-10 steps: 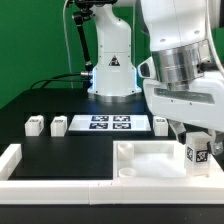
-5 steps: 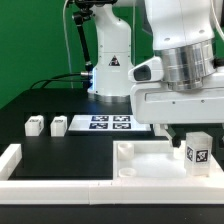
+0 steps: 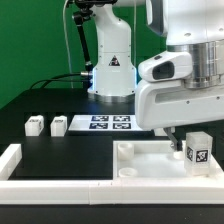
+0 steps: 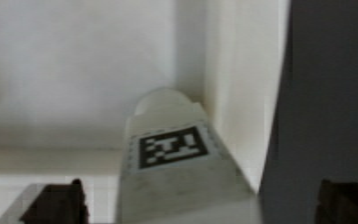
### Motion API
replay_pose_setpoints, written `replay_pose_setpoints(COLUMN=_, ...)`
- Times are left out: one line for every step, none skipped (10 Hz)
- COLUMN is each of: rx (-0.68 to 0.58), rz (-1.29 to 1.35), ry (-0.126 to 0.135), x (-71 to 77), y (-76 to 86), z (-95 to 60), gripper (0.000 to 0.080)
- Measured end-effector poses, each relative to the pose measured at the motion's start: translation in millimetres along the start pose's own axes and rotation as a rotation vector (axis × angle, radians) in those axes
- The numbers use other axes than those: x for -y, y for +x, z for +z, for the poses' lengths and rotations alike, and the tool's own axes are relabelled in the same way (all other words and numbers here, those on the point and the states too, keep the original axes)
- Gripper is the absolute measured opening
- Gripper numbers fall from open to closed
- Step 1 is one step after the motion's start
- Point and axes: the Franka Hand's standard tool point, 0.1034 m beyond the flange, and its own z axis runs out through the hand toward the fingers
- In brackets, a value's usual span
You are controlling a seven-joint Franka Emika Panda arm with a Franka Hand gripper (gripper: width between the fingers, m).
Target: Assemble square table
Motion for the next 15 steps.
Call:
replay_pose_setpoints(rx=0.000, rz=0.017, ry=0.001, x=1.1, y=0.1, z=0.1, gripper=0.0649)
replay_pose_setpoints(rx=0.000, rz=0.034, ry=0.001, x=1.4, y=-0.1, z=0.2, gripper=0.0559)
replay_pose_setpoints(rx=0.000, rz=0.034, ry=0.001, x=0.9, y=-0.3, z=0.4, gripper=0.0377)
replay_pose_setpoints(rx=0.000, rz=0.104, ry=0.002, x=1.1, y=-0.2, z=0.4, gripper=0.0291)
replay_pose_setpoints(rx=0.000, rz=0.185, ry=0.002, x=1.1, y=-0.2, z=0.4, gripper=0.0291)
replay_pose_setpoints(rx=-0.001, rz=0.240, ry=0.002, x=1.0, y=-0.1, z=0.3, gripper=0.0291)
replay_pose_setpoints(rx=-0.001, rz=0.328, ry=0.002, x=0.9, y=-0.1, z=0.3, gripper=0.0291)
replay_pose_setpoints(rx=-0.005, rz=0.471, ry=0.012, x=0.3, y=0.3, z=0.0, gripper=0.0291)
replay_pose_setpoints(rx=-0.006, rz=0.642, ry=0.014, x=0.7, y=0.8, z=-1.2, gripper=0.0291)
replay_pose_setpoints(rx=-0.004, rz=0.806, ry=0.014, x=0.6, y=0.8, z=-1.0, gripper=0.0291)
replay_pose_setpoints(rx=-0.002, rz=0.934, ry=0.016, x=1.1, y=0.8, z=-0.7, gripper=0.0291)
replay_pose_setpoints(rx=0.001, rz=1.097, ry=0.019, x=1.8, y=0.6, z=-0.3, gripper=0.0292)
replay_pose_setpoints(rx=0.010, rz=1.225, ry=0.036, x=1.3, y=0.4, z=1.1, gripper=0.0292)
replay_pose_setpoints(rx=0.017, rz=1.332, ry=0.050, x=1.4, y=0.5, z=1.7, gripper=0.0292)
replay_pose_setpoints(rx=0.019, rz=1.440, ry=0.063, x=1.5, y=1.3, z=1.6, gripper=0.0292)
